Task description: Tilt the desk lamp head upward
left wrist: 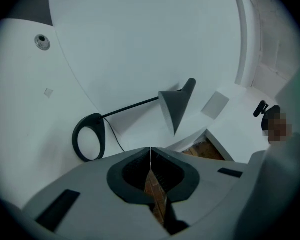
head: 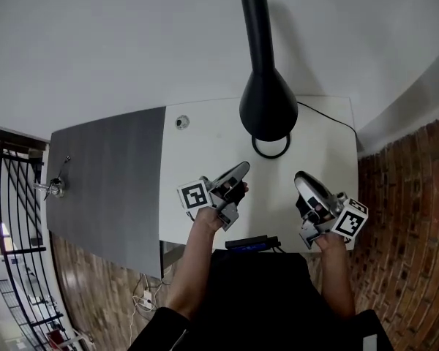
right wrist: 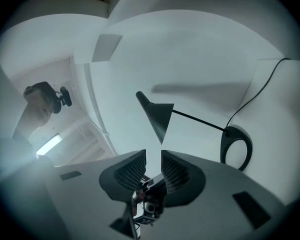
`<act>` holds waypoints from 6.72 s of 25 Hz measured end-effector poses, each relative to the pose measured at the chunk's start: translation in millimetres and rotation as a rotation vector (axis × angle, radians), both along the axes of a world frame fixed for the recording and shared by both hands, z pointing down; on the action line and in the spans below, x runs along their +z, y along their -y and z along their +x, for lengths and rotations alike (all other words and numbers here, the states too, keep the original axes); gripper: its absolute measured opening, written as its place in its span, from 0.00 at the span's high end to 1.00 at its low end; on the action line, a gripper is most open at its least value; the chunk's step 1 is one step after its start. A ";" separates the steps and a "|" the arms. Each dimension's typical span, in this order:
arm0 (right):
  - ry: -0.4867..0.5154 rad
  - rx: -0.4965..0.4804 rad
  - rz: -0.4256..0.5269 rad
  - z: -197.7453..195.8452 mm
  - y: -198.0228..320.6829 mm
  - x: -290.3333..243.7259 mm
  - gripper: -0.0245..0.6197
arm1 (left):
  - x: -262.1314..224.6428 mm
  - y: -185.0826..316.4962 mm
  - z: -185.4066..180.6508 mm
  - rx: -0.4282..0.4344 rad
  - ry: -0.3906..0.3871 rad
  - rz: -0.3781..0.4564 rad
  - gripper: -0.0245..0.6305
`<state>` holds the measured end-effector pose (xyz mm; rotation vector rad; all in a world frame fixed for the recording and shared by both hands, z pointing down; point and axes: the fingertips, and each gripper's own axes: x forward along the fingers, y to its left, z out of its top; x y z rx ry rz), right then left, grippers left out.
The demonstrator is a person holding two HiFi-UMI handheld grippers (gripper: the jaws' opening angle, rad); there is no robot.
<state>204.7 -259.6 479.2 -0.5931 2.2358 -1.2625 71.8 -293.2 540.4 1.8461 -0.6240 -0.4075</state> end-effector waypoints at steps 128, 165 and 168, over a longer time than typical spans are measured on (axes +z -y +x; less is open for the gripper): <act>-0.093 -0.063 0.361 -80.5 10.4 -143.1 0.73 | 186.1 89.1 20.2 -0.055 0.120 -0.351 0.94; -0.106 -0.031 0.542 -79.7 11.6 -225.7 0.73 | 191.5 88.2 24.0 -0.054 0.116 -0.353 0.94; -0.107 -0.029 0.555 -79.7 13.4 -233.3 0.73 | 191.6 87.4 24.3 -0.053 0.116 -0.357 0.94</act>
